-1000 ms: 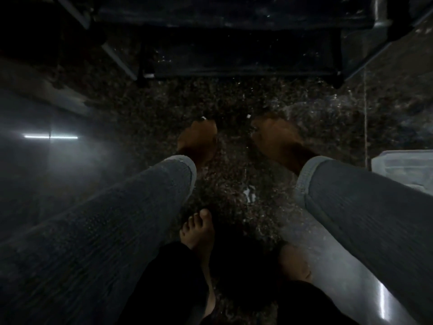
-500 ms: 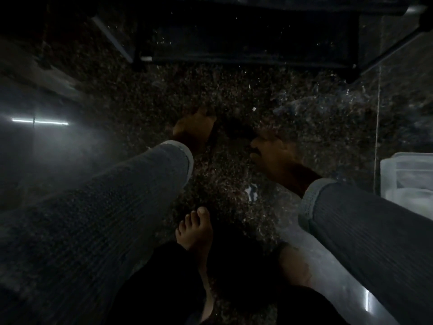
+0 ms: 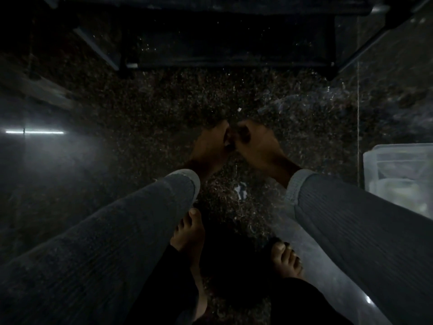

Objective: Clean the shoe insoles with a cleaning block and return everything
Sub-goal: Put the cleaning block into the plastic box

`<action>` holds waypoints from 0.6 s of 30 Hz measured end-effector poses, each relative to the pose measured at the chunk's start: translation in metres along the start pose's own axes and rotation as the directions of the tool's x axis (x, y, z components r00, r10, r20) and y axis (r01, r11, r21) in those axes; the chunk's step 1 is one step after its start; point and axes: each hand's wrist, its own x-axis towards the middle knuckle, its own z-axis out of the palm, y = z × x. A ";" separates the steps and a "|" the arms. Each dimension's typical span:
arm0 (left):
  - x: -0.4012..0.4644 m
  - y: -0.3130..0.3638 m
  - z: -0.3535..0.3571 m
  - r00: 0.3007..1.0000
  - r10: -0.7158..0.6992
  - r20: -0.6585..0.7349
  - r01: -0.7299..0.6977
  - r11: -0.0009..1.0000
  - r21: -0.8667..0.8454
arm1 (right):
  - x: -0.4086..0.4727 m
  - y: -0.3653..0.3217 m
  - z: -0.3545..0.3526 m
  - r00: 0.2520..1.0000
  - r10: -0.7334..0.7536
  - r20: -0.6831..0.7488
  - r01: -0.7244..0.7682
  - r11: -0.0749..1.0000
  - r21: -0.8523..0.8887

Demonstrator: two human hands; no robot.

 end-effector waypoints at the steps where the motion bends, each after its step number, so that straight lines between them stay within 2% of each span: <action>1: -0.007 0.004 0.005 0.998 0.041 -0.047 -0.043 0.998 -0.042 | 0.000 0.001 -0.005 1.000 0.005 -0.003 -0.005 1.000 -0.016; 2: -0.008 0.006 0.006 0.997 0.066 -0.035 -0.068 0.995 -0.079 | 0.000 0.001 -0.006 1.000 0.009 -0.002 -0.009 1.000 -0.019; 4: -0.012 0.015 0.007 0.999 0.030 -0.022 -0.031 0.999 -0.032 | -0.002 0.004 -0.014 0.999 0.025 -0.033 -0.024 0.999 0.021; 7: -0.004 0.033 0.007 0.997 0.066 -0.049 -0.065 0.998 0.021 | -0.007 0.014 -0.028 0.994 0.037 -0.107 -0.031 0.998 0.057; 11: -0.005 0.050 0.017 0.993 0.117 -0.010 -0.117 0.993 -0.024 | -0.020 0.044 -0.057 0.975 0.041 -0.217 -0.033 0.999 0.039; 14: -0.006 0.071 0.028 0.991 0.133 0.024 -0.132 0.990 -0.056 | -0.037 0.085 -0.092 0.945 0.095 -0.312 -0.092 0.995 0.025; 18: -0.010 0.099 0.043 0.979 0.178 0.100 -0.181 0.983 0.017 | -0.067 0.151 -0.142 0.862 0.188 -0.471 -0.201 0.979 0.022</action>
